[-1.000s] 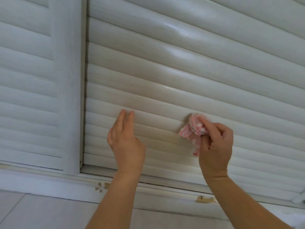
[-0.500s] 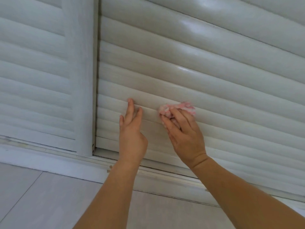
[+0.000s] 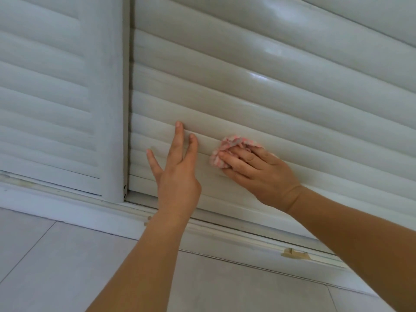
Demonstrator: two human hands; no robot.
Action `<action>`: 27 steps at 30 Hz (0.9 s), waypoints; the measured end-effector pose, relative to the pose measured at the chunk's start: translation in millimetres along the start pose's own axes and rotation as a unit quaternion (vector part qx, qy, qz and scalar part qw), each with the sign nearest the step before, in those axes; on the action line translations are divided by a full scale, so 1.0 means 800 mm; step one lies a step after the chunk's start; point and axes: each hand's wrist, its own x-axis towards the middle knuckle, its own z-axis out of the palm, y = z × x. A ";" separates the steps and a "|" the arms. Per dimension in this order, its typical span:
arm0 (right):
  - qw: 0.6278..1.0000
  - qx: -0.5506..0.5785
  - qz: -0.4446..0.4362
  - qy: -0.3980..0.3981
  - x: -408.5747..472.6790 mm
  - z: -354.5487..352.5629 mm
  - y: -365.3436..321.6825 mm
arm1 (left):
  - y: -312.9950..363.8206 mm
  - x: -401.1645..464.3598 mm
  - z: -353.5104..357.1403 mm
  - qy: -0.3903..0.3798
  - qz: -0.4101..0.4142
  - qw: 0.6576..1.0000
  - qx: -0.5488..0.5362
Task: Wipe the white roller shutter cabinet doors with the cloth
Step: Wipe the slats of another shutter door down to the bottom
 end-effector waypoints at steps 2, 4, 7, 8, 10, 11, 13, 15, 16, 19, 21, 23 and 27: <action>1.000 -0.005 -0.008 -0.022 -0.030 -0.005 0.011 | 0.001 -0.001 0.003 -0.010 0.002 1.000 0.012; 0.999 -0.015 -0.005 -0.049 -0.062 -0.011 0.019 | 0.000 -0.002 0.004 -0.020 0.006 1.000 0.017; 0.996 -0.007 0.038 -0.084 -0.104 -0.024 0.020 | 0.000 -0.003 0.002 -0.039 0.010 0.999 0.031; 0.994 0.001 0.059 -0.089 -0.115 -0.029 0.019 | 0.001 -0.004 0.002 -0.044 0.012 0.998 0.032; 0.990 0.017 0.099 -0.095 -0.125 -0.036 0.015 | 0.005 -0.004 0.002 -0.055 0.010 0.998 0.030; 0.988 0.025 0.117 -0.095 -0.125 -0.036 0.012 | 0.007 -0.004 0.003 -0.062 0.008 0.998 0.028; 0.984 0.039 0.149 -0.085 -0.115 -0.035 0.004 | 0.011 -0.003 0.004 -0.071 0.002 0.997 0.018; 0.983 0.051 0.164 -0.063 -0.090 -0.032 -0.008 | 0.013 -0.001 0.005 -0.074 0.000 0.997 0.008; 0.983 0.058 0.165 -0.047 -0.072 -0.029 -0.013 | 0.012 -0.001 0.005 -0.073 -0.002 0.997 0.006; 0.986 0.077 0.149 -0.001 -0.002 -0.014 -0.032 | 0.008 0.003 0.003 -0.069 -0.001 0.998 0.010; 0.987 0.083 0.139 0.013 0.041 -0.002 -0.045 | 0.004 0.006 -0.002 -0.063 -0.008 0.998 0.011; 0.987 0.081 0.137 -0.004 0.066 0.004 -0.054 | -0.003 0.008 -0.009 -0.056 -0.015 0.998 0.012; 0.992 0.061 0.101 -0.048 0.051 0.003 -0.045 | -0.006 0.008 -0.012 -0.046 -0.034 0.998 0.028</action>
